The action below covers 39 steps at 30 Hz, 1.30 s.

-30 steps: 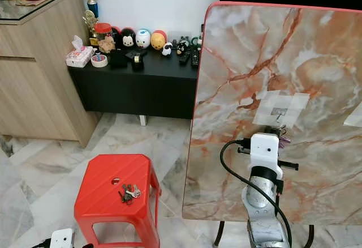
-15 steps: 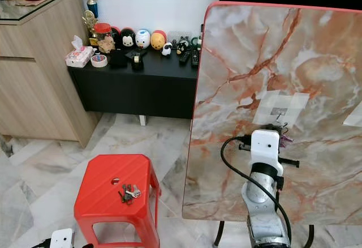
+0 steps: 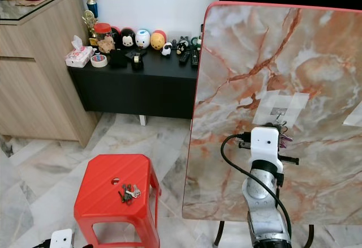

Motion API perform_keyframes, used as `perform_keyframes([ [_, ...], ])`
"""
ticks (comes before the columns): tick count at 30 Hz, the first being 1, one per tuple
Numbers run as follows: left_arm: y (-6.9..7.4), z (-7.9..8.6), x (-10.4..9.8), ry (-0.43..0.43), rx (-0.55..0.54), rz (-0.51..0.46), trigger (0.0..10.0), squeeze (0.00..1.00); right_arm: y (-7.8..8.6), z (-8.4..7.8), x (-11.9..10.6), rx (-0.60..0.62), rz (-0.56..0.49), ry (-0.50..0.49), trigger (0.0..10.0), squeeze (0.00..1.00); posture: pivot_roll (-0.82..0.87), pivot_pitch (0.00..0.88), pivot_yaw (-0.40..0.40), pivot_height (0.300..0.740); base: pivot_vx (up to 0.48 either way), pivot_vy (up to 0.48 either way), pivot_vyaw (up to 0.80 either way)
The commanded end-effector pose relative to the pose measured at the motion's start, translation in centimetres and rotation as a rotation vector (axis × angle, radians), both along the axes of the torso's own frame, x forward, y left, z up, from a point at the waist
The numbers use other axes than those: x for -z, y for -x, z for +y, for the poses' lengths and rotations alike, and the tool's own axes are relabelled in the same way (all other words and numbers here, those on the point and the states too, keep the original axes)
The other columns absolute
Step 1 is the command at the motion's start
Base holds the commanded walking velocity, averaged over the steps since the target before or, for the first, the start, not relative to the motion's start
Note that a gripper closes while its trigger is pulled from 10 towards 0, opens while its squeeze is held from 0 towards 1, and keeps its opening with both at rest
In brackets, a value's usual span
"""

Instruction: Hang keys on a hook

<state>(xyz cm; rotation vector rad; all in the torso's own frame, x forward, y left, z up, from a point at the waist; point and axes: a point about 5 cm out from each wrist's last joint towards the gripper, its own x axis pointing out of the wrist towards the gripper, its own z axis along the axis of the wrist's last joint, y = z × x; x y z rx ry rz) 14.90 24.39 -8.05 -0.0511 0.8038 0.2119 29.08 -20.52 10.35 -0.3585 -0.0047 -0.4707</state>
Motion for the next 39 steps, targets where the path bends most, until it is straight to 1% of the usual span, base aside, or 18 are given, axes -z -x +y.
perform_keyframes([
  [1, 0.3, -0.2, 0.2, 0.008, -0.004, 0.014, 10.0, 0.00, -0.2, -0.4, -0.1, 0.002, 0.012, -0.004, 10.0, 0.00, 0.05, 0.000, -0.066, 0.740, 0.000, 0.000, 0.00],
  [8, 0.3, -0.2, 0.2, 0.006, -0.003, 0.016, 10.0, 0.00, -0.3, -0.6, 0.2, -0.003, 0.043, -0.006, 10.0, 0.00, 0.05, 0.000, -0.067, 0.740, 0.000, 0.000, 0.00],
  [15, 0.3, -0.2, 0.2, 0.005, -0.002, 0.018, 10.0, 0.00, -0.3, -0.5, 0.7, -0.012, 0.081, -0.029, 10.0, 0.00, 0.05, 0.000, -0.066, 0.740, 0.000, 0.000, 0.00],
  [17, 0.4, -0.2, 0.3, 0.005, -0.002, 0.023, 10.0, 0.00, -0.4, -0.5, 1.0, -0.024, 0.108, -0.034, 10.0, 0.00, 0.05, 0.000, -0.066, 0.740, 0.000, 0.000, 0.00],
  [22, 0.4, -0.2, 0.3, 0.005, -0.003, 0.023, 10.0, 0.00, -0.5, -0.6, 1.1, -0.028, 0.112, -0.037, 10.0, 0.00, 0.05, 0.000, -0.066, 0.740, 0.000, 0.000, 0.00],
  [28, 0.5, -0.1, 0.3, 0.004, -0.007, 0.024, 10.0, 0.00, -0.7, -0.4, 0.2, -0.046, 0.054, -0.036, 10.0, 0.00, 0.05, 0.000, -0.067, 0.740, 0.000, 0.000, 0.00],
  [32, 0.5, -0.1, 0.3, 0.003, -0.007, 0.025, 10.0, 0.00, -0.5, -0.5, -0.8, -0.029, -0.028, -0.029, 10.0, 0.00, 0.05, 0.000, -0.067, 0.740, 0.000, 0.000, 0.00],
  [35, 0.5, -0.1, 0.3, 0.003, -0.006, 0.025, 10.0, 0.00, -0.5, -0.6, -1.3, -0.021, -0.051, -0.004, 10.0, 0.00, 0.05, 0.000, -0.067, 0.740, 0.000, 0.000, 0.00],
  [39, 0.3, -0.2, 0.2, 0.004, -0.002, 0.019, 10.0, 0.00, -0.6, -0.4, -1.2, -0.040, -0.043, 0.005, 10.0, 0.00, 0.05, 0.000, -0.066, 0.740, 0.000, 0.000, 0.00],
])
